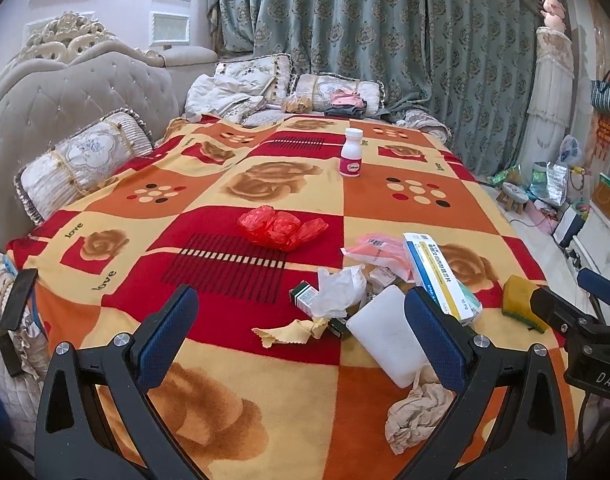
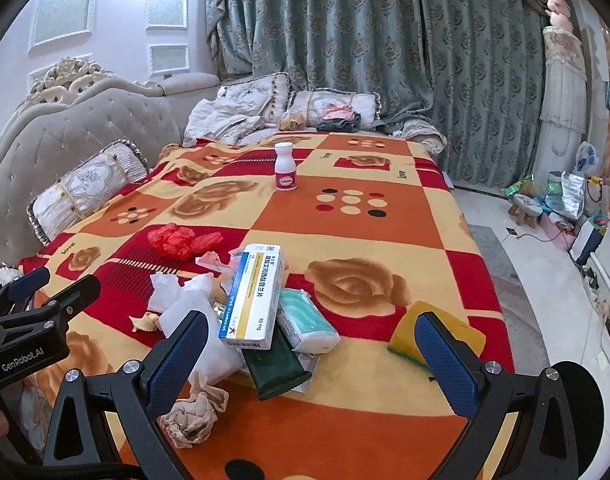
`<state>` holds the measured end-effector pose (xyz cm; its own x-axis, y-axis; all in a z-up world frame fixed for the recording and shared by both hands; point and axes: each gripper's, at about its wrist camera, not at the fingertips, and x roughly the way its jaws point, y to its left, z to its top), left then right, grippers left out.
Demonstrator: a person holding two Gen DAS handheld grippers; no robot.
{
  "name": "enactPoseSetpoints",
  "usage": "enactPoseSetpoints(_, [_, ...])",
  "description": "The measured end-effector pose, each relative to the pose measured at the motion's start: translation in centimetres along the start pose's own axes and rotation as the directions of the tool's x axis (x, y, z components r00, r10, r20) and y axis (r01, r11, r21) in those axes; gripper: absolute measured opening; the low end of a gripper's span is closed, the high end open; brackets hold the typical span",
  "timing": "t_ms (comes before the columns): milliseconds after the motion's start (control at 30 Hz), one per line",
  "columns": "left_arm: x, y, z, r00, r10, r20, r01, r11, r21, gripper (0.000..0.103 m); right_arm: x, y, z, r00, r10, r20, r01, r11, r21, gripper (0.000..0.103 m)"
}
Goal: Collect trash
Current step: 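Move both tools toward the scattered trash on the bed cover, then grasp the white crumpled tissue with the left tool while the right tool grasps the white-blue medicine box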
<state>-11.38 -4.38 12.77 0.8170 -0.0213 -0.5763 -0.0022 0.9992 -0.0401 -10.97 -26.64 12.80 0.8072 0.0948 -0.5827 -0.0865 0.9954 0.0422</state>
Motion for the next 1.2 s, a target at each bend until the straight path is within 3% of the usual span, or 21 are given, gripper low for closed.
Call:
enactPoseSetpoints(700, [1.1,3.2,-1.0,0.998,0.040,-0.042,-0.040,0.999,-0.012,0.102,1.7,1.2,-0.2,0.999,0.013,-0.050,-0.016,0.998,-0.058,0.103])
enactPoseSetpoints(867, [2.0,5.0,-1.6,0.996,0.054,-0.076,-0.055,0.998,-0.003,0.102,2.8,1.7,-0.1,0.996,0.051,-0.079,-0.057,0.996,-0.069,0.103])
enactPoseSetpoints(1033, [3.0,6.1,-1.6,0.994,0.044,-0.102,-0.047,0.999,-0.018,0.102,4.9,2.6,0.3,0.984,0.136,-0.111,-0.144,0.987,-0.072,0.092])
enactPoseSetpoints(1100, [3.6,6.2,-1.3,0.993,0.012,-0.120,-0.017,0.999,-0.037,0.102,5.9,2.8,0.5,0.975,0.173,-0.138,-0.183,0.981,-0.063,0.082])
enactPoseSetpoints(1200, [4.9,6.0,-0.3,0.988,-0.053,-0.146,0.042,0.996,-0.080,0.101,7.6,3.0,0.9,0.957,0.225,-0.181,-0.234,0.972,-0.030,0.078])
